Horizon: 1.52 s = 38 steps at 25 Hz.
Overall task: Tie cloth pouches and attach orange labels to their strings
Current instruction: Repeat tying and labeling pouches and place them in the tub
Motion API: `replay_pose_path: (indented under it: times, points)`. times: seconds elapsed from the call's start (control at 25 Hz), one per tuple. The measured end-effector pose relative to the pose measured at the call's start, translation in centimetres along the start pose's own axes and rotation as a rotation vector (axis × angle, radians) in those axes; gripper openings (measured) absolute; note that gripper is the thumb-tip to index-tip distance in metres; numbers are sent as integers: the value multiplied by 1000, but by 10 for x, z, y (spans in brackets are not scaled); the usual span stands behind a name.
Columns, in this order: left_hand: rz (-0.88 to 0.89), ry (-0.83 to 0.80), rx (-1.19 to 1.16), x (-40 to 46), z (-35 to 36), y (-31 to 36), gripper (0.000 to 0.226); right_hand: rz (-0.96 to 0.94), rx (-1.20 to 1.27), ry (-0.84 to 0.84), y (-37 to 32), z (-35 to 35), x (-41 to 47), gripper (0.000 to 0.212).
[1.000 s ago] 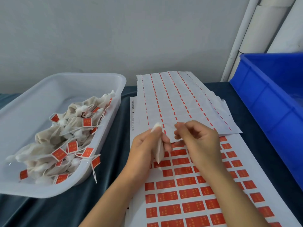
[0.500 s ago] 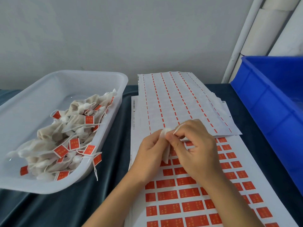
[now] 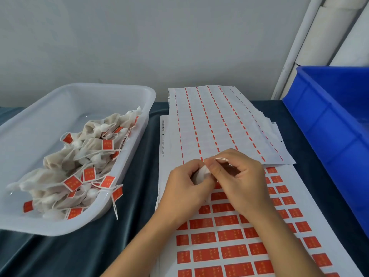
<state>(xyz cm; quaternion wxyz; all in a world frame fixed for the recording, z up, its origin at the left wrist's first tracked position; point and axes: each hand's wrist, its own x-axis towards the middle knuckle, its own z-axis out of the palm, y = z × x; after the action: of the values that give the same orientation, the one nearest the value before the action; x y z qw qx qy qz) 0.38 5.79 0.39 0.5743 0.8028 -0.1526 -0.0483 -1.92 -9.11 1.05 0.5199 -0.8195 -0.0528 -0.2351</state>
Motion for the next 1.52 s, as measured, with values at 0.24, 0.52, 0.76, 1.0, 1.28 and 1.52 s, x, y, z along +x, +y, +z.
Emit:
replay_pose_path:
  times: [0.24,0.52,0.76,1.0,1.28,1.52]
  points:
    - [-14,110,3,-3,5,0,9,132,73,-14,0,2,-1,15]
    - [-25,117,31,-3,5,0,9,261,229,-25,-1,0,1,21]
    - [36,68,44,-6,6,1,8,326,300,6,-1,-3,4,33]
    - [53,84,-122,-2,0,3,14,365,321,-42,-3,-2,4,25]
    - [5,142,-90,-2,4,1,15,375,323,-69,-3,-1,4,27]
    - [50,132,-23,-4,4,4,18,383,333,-68,0,1,2,27]
